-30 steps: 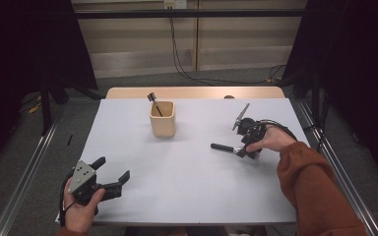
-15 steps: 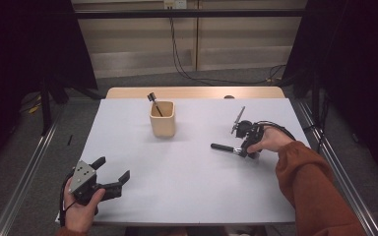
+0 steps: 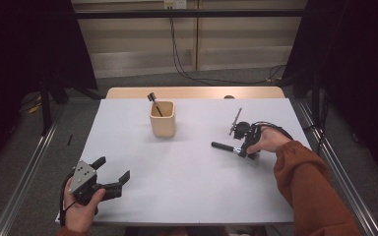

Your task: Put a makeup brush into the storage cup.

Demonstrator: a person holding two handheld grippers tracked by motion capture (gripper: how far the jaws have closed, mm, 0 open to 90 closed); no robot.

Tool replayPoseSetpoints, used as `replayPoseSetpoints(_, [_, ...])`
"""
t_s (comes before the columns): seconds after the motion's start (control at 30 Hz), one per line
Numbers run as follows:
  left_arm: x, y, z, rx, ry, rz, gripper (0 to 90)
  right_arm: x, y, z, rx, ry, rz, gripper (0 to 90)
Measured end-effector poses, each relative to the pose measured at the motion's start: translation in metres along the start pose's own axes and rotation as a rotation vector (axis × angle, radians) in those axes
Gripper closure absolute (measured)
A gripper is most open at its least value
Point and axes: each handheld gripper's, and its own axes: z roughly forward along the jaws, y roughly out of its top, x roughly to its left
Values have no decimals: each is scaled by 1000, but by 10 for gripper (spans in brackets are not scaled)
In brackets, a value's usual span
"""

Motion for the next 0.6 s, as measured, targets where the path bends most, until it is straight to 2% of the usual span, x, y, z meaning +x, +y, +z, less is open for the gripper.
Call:
replayPoseSetpoints(0.37, [1,0,0,4,7,0,42,-1,0,0,-4,-2,8,718])
replayPoseSetpoints(0.6, [1,0,-1,7,8,-1,42,-3,-5,-6,-36,23,45,718])
